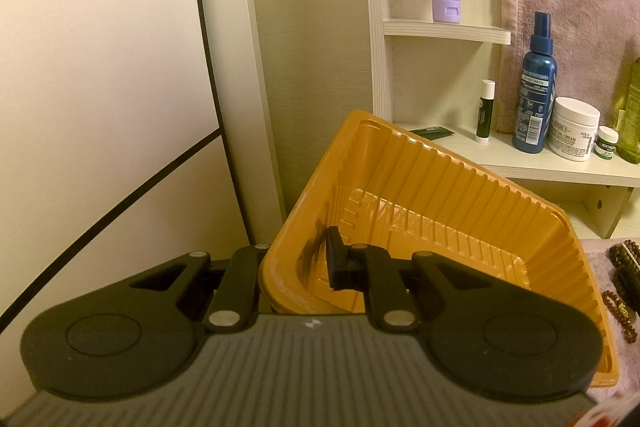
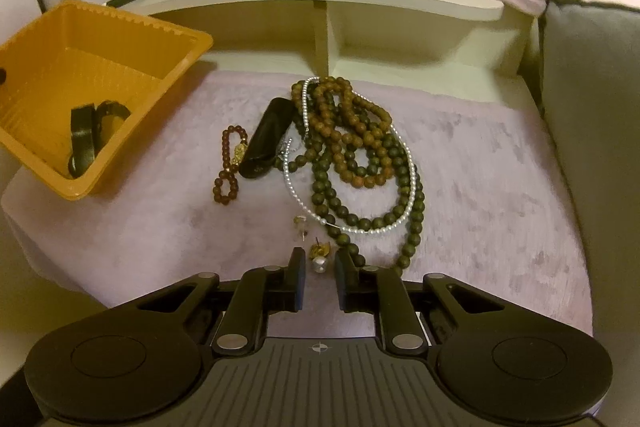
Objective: Organize jewelry
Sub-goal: 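Pinch a small gold earring from the table with the right tool, then carry the gold earring into the orange tray and open the right tool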
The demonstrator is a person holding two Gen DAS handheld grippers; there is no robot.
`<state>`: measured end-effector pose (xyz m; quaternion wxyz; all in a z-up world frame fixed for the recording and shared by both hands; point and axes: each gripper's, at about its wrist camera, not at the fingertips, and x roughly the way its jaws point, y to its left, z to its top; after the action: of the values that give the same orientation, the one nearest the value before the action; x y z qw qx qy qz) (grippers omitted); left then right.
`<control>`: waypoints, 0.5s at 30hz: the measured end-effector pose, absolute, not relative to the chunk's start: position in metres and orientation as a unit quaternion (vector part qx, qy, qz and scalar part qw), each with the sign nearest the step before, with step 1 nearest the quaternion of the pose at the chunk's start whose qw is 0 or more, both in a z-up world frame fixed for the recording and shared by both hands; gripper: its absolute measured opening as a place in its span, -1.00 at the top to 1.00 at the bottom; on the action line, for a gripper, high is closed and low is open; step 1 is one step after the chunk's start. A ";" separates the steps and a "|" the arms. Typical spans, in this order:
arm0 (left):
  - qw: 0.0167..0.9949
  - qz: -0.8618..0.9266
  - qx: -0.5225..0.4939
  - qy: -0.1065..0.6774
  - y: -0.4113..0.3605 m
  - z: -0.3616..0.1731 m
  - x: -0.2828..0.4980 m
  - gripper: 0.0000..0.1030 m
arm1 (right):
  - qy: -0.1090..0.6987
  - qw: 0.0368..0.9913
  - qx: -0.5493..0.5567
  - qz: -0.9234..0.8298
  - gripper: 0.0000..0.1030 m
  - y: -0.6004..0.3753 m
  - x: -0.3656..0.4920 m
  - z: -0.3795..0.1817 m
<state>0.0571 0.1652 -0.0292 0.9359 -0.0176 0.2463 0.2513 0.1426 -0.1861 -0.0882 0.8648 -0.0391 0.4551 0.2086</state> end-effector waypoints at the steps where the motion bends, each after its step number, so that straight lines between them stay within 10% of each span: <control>1: 0.936 0.251 -0.018 0.246 0.165 -0.029 0.057 0.74 | 0.453 0.865 -0.046 0.210 0.69 -0.185 0.142 -0.088; 15: 0.936 0.250 -0.019 0.246 0.166 -0.028 0.057 0.74 | 0.440 0.868 -0.080 0.218 0.82 -0.179 0.139 -0.088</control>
<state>0.0568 0.1657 -0.0283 0.9362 -0.0192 0.2462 0.2502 0.1392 -0.1788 -0.0880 0.8675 -0.0805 0.4400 0.2176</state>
